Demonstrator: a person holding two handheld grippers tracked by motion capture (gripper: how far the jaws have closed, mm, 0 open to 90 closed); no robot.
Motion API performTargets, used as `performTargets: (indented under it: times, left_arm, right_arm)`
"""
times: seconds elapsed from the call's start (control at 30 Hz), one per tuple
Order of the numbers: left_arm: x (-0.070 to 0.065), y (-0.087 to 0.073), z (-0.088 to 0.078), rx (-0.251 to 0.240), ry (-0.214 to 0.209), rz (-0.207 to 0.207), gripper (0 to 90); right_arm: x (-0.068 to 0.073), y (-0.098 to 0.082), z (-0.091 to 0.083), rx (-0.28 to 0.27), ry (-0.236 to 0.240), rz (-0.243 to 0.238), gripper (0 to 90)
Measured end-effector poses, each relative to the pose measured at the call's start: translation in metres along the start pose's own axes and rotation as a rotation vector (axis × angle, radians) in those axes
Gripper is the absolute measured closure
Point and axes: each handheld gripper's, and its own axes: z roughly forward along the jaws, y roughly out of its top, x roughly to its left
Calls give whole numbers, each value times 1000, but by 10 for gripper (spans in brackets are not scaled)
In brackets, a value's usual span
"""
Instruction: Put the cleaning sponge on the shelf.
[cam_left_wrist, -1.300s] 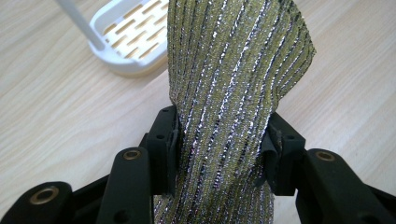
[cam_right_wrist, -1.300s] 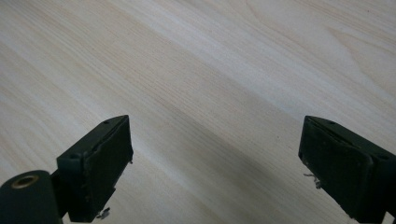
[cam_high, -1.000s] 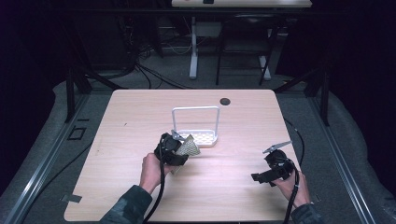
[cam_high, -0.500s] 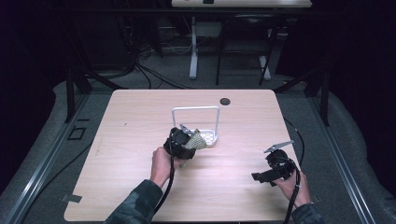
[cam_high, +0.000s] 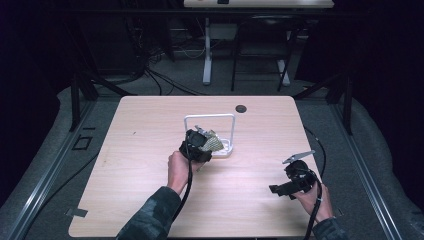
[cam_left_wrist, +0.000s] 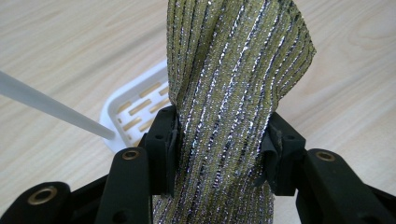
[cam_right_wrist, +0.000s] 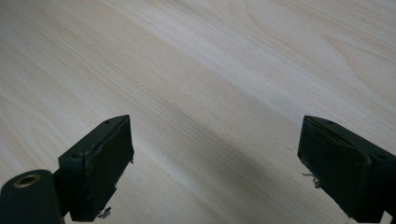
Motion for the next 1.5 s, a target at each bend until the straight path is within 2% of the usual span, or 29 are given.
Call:
performTargets:
  times: [0.2, 0.3, 0.37, 0.53, 0.63, 0.77, 0.83, 0.87, 0.93, 1.03, 1.07, 1.23, 1.5]
  left_arm:
    - [-1, 4, 8, -7, 40, -6, 534]
    - [-1, 4, 14, -18, 57, -23, 530]
    - [-2, 6, 18, -15, 77, -15, 525]
    - [-1, 11, 27, -25, 90, -35, 515]
    - [2, 14, 33, -14, 93, -46, 507]
    - [-1, 15, 41, -9, 102, -46, 502]
    - [-3, 14, 46, -9, 113, -42, 495]
    - [-7, 13, 50, -6, 132, -33, 486]
    - [-8, 12, 52, -12, 140, -30, 479]
    - [-9, 12, 58, 5, 154, -26, 457]
    - [-8, 12, 59, 0, 149, -37, 444]
    - [-9, 13, 60, -16, 157, -31, 362]
    - [-11, 12, 53, -51, 129, -34, 273]
  right_arm:
    - [1, 0, 0, -4, 2, -6, 102]
    - [2, 0, -1, -7, -1, -14, 107]
    - [3, 0, -2, -10, -2, -17, 108]
    - [2, 1, 0, -15, -1, -15, 108]
    - [3, 1, 0, -10, 2, -9, 108]
    - [3, 0, 0, -4, 0, -20, 110]
    - [4, 1, -2, -22, 1, -28, 113]
    - [6, 1, -3, -27, 5, -32, 114]
    - [7, 1, -2, -21, 12, -41, 113]
    - [8, 1, -1, -17, 8, -56, 113]
    - [8, 2, -1, -18, 10, -53, 113]
    - [8, 1, -4, -22, 13, -48, 112]
    - [6, -1, -7, -30, 8, -46, 111]
